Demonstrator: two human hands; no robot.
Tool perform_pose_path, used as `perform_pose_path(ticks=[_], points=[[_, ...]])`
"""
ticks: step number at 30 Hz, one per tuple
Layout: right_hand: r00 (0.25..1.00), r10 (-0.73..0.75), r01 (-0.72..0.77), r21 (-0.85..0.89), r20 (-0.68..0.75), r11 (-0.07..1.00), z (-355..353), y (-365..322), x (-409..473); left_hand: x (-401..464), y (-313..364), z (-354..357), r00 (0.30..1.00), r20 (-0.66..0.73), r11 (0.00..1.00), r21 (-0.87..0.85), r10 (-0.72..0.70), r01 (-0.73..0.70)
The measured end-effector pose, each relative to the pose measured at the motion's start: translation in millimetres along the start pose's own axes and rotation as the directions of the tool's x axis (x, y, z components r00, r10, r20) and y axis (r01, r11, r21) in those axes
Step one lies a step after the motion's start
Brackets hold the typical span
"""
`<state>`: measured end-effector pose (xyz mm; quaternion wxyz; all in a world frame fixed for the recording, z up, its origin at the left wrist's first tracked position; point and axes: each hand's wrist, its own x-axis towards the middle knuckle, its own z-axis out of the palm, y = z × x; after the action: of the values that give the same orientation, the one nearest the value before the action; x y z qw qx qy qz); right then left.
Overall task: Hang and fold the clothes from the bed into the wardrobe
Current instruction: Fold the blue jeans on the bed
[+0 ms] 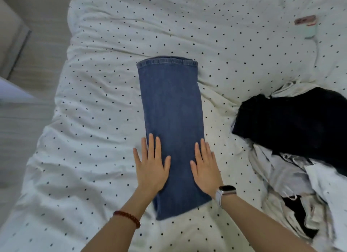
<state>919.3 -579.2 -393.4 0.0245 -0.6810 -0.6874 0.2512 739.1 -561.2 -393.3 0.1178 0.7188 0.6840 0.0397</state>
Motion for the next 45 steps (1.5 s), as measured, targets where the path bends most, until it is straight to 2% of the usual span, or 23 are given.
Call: perform_pose_path(ticks=[3,5,7,8,10,14,17,22,25,31,36,38,40,42,45], points=[[0.995,0.099,-0.103,0.310,0.029,0.945,15,-2,-51,-58,7,2,0.996,0.065,0.988,-0.137,-0.058,0.067],[0.975,0.204,-0.213,0.603,0.085,0.769,17,-6,-76,-88,12,2,0.984,0.117,0.930,-0.328,-0.135,0.167],[0.926,0.322,-0.351,0.769,0.199,0.535,14,-7,-88,-107,21,-6,0.955,0.157,0.784,-0.545,-0.251,0.296],[0.896,0.368,-0.405,0.797,0.248,0.449,9,-8,-88,-110,24,-12,0.924,0.205,0.695,-0.612,-0.323,0.379],[0.863,0.395,-0.470,0.791,0.316,0.393,2,-7,-85,-111,30,-24,0.846,0.316,0.564,-0.638,-0.429,0.524],[0.834,0.366,-0.520,0.810,0.413,0.272,-10,-13,-84,-103,29,-35,0.824,0.384,0.615,-0.548,-0.418,0.567],[0.850,0.367,-0.496,0.810,0.378,0.314,-15,-19,-93,-103,21,-44,0.825,0.393,0.616,-0.549,-0.406,0.565],[0.907,0.329,-0.375,0.859,0.262,0.349,-34,-35,-111,-107,11,-77,0.889,0.246,0.564,-0.700,-0.386,0.438],[0.924,0.295,-0.340,0.875,0.243,0.345,-39,-51,-118,-108,-2,-94,0.901,0.188,0.569,-0.720,-0.391,0.397],[0.887,0.316,-0.449,0.786,0.336,0.425,-10,-61,-150,-149,-16,-72,0.882,0.316,0.603,-0.645,-0.350,0.470],[0.939,0.183,-0.339,0.688,0.292,0.641,-3,-44,-198,-199,-26,-69,0.900,0.385,0.647,-0.636,-0.206,0.420],[0.947,0.151,-0.308,0.680,0.282,0.665,1,-35,-212,-211,-31,-73,0.901,0.405,0.663,-0.632,-0.158,0.400],[0.950,0.167,-0.305,0.662,0.265,0.685,1,-25,-220,-211,-34,-82,0.900,0.415,0.637,-0.660,-0.134,0.399],[0.962,0.125,-0.250,0.598,0.243,0.762,-4,-17,-222,-205,-33,-93,0.893,0.442,0.571,-0.711,-0.090,0.409],[0.987,-0.053,-0.004,0.357,0.150,0.934,-14,-6,-214,-193,-24,-115,0.858,0.508,0.394,-0.775,-0.076,0.493]])
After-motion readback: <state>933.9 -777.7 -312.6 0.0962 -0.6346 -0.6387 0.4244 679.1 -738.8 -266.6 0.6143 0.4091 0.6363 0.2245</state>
